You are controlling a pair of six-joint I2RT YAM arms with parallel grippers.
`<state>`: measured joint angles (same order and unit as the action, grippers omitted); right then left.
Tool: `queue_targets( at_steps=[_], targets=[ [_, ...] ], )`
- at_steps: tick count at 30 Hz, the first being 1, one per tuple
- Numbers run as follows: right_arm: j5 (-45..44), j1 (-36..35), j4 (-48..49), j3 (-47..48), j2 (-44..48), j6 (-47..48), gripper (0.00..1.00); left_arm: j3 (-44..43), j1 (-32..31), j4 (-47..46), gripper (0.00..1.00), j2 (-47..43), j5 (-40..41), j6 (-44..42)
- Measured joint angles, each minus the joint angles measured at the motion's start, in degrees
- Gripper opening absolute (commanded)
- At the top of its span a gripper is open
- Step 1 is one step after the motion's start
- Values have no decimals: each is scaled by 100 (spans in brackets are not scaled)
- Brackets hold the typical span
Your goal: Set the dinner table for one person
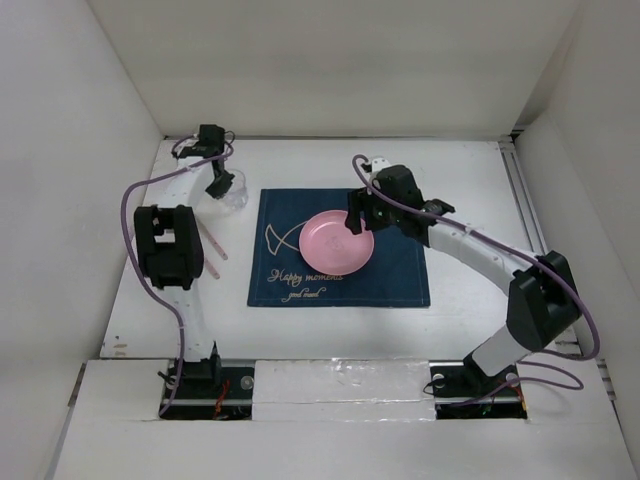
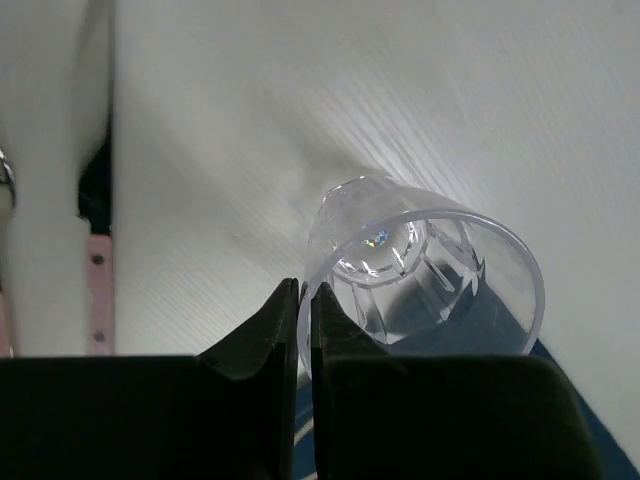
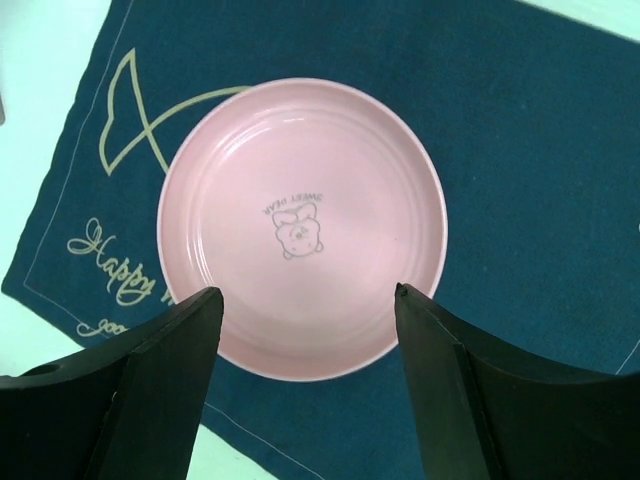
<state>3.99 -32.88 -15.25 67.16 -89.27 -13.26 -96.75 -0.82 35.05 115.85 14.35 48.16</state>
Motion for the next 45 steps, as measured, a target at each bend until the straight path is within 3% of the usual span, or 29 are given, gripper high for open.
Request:
queue_targets(
  at_steps=[11,16,20,25,26,29,30,31,32,35,36,39,42,45],
  targets=[
    [-981,-387,-691,2227,-763,92,75,2,-2492,37,0,-1117,479,-514],
    [-1318,-391,-697,2581,-868,105,75,74,-3117,15,0,-1248,358,-599],
    [-1453,-391,-708,2581,-1023,107,71,413,-3274,-127,0,-1558,66,-632],
    [-1368,-391,-636,2581,-1419,44,49,782,-3257,-398,0,-2186,-234,-723],
    [-1290,-398,-540,2581,-1449,-9,37,817,-3257,-409,0,-2258,-256,-758],
    [-1202,-481,-380,2581,-1464,-22,15,870,-3252,-492,0,-2288,-404,-809],
    [-1250,-503,-376,2573,-1471,11,6,879,-3250,-566,7,-2288,-463,-822],
    [-1307,-503,-378,2566,-1506,57,5,879,-3272,-621,16,-2302,-487,-831],
    [-1329,-501,-387,2559,-1541,55,3,879,-3289,-638,36,-2312,-450,-876],
    [-1349,-470,-409,2559,-1587,37,0,887,-3248,-730,55,-2315,-505,-850],
    [-1377,-455,-437,2562,-1604,35,0,887,-3239,-767,69,-2330,-487,-848],
    [-1443,-389,-581,2573,-1670,26,0,887,-3230,-839,80,-2409,-444,-813],
    [-1528,-225,-796,2575,-1770,20,0,909,-3169,-868,99,-2538,-402,-785],
    [-1611,79,-1016,2575,-1836,17,0,979,-3018,-866,99,-2715,-238,-741]
  ],
)
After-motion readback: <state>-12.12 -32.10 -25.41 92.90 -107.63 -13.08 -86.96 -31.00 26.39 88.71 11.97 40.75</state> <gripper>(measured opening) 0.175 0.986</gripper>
